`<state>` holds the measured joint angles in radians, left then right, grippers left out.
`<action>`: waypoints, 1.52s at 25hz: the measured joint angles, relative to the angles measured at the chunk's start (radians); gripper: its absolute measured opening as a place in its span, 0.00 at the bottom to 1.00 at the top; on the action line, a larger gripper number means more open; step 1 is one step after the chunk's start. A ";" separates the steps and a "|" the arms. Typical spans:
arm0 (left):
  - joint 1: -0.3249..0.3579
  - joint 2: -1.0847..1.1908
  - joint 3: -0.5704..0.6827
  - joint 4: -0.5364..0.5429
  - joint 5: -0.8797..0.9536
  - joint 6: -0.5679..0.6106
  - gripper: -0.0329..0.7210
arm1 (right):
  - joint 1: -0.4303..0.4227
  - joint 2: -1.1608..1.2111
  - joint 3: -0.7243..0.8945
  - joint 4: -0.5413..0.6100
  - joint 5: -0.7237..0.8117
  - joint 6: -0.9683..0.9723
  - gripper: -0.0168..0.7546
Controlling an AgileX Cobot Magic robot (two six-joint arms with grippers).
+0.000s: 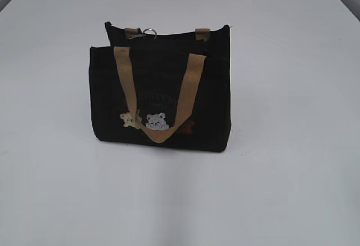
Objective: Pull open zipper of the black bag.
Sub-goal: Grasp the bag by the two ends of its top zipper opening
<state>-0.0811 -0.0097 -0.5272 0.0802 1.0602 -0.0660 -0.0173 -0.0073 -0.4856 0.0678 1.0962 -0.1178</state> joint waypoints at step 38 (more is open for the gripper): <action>-0.249 1.414 -0.194 -0.934 -1.035 1.028 0.40 | 0.000 0.000 0.000 0.001 -0.001 0.000 0.47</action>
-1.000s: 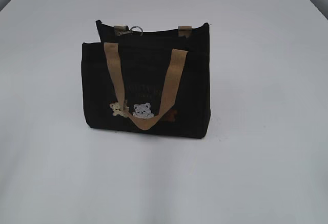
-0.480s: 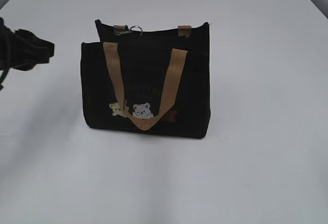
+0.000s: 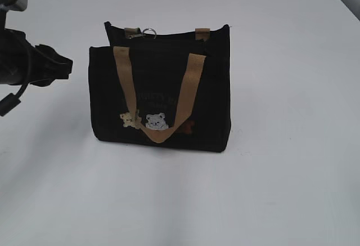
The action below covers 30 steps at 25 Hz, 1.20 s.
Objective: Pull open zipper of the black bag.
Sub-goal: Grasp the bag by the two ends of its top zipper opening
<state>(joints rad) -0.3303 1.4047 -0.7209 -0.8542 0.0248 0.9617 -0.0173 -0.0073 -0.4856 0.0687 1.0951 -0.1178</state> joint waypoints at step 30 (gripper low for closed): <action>0.245 0.118 -0.007 -0.868 0.585 1.165 0.41 | 0.000 0.000 0.000 0.000 0.000 0.000 0.47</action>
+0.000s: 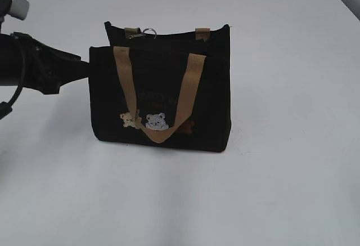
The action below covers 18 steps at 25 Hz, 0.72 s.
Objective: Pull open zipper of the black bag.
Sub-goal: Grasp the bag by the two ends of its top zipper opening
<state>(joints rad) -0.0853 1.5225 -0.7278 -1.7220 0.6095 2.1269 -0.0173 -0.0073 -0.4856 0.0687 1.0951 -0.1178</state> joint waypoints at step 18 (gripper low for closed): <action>-0.012 0.171 -0.057 -0.012 0.085 0.273 0.39 | 0.000 0.000 0.000 0.071 0.000 0.000 0.47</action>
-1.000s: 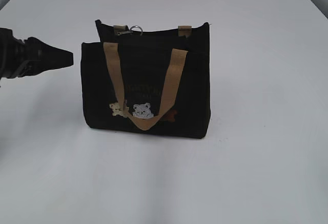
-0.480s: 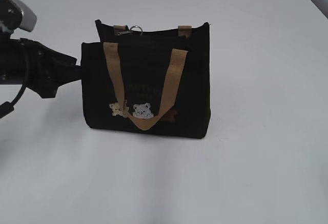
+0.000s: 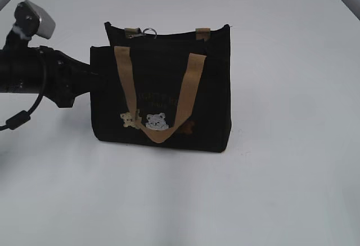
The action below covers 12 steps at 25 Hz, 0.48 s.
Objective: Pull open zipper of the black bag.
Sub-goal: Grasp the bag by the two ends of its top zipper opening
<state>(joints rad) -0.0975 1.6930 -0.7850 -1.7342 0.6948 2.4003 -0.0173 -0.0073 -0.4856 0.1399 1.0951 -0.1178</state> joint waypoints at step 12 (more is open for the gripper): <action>-0.002 0.022 -0.024 0.002 0.024 -0.001 0.16 | 0.000 0.568 -0.041 0.782 -0.439 -0.549 0.47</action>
<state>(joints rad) -0.0995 1.7150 -0.8091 -1.7323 0.7184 2.3992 -0.0173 0.5602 -0.5270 0.9215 0.6559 -0.6669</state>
